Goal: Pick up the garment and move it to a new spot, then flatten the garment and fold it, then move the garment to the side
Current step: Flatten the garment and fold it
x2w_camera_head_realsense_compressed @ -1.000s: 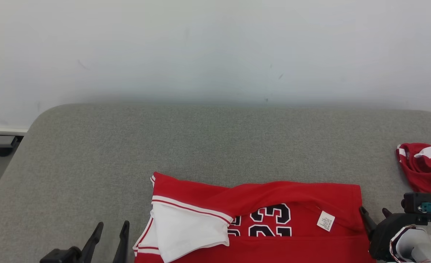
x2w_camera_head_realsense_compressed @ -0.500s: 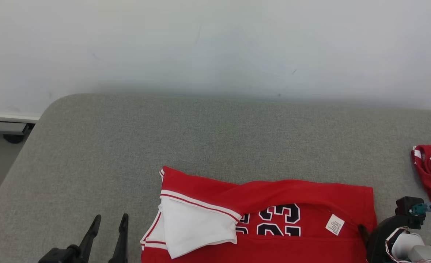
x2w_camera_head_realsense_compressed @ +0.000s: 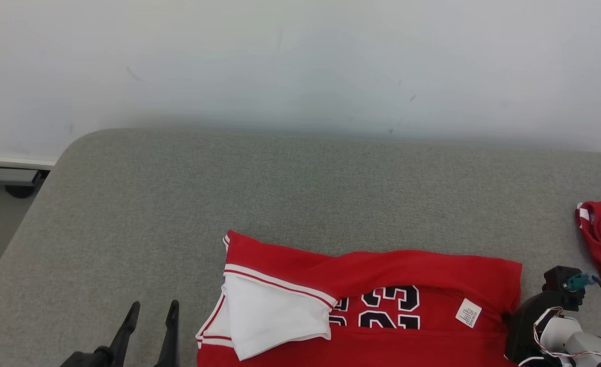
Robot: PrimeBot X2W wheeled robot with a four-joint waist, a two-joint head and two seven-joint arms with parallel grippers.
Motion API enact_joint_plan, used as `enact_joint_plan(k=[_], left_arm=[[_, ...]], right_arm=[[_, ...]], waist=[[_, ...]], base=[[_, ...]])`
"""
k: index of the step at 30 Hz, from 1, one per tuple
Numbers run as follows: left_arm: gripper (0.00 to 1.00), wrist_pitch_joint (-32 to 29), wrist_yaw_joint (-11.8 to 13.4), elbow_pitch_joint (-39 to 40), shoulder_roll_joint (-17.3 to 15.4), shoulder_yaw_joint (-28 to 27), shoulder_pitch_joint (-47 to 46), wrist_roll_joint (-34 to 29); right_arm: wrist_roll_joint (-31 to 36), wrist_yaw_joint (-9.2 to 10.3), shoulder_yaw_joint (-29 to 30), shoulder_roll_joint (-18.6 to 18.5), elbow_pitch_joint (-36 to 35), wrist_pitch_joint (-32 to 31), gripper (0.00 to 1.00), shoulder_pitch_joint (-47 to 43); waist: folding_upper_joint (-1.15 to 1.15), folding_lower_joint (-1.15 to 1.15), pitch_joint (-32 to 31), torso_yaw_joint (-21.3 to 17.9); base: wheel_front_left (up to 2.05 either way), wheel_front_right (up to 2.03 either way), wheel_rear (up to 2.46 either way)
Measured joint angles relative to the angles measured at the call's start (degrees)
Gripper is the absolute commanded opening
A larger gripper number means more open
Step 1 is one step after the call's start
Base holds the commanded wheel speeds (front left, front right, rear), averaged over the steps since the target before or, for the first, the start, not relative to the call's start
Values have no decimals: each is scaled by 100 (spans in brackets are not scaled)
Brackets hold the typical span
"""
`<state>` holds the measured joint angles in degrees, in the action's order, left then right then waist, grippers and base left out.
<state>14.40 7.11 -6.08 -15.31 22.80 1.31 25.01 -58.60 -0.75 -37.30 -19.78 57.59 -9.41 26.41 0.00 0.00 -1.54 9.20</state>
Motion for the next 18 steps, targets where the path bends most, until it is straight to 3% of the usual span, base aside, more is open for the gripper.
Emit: enact_joint_plan(k=[7,13,18], left_arm=[[100,-26,0,-21,79,-114,179,-31],[100,-59,0,-23,132,-116,197,-38],[100,-75,0,-31,216,-111,208,-46]], right_arm=[[-19,-78,-30,-52,44,-19,0,113],[134,-135,-62,-510,152,-11,0,183],[-74,-348,127,-495,16,-67,0,269]], waist=[[0,0,-25,-101],[0,0,-57,-256],[0,0,-83,-369]], base=[[0,0,0],[0,0,0],[0,0,0]])
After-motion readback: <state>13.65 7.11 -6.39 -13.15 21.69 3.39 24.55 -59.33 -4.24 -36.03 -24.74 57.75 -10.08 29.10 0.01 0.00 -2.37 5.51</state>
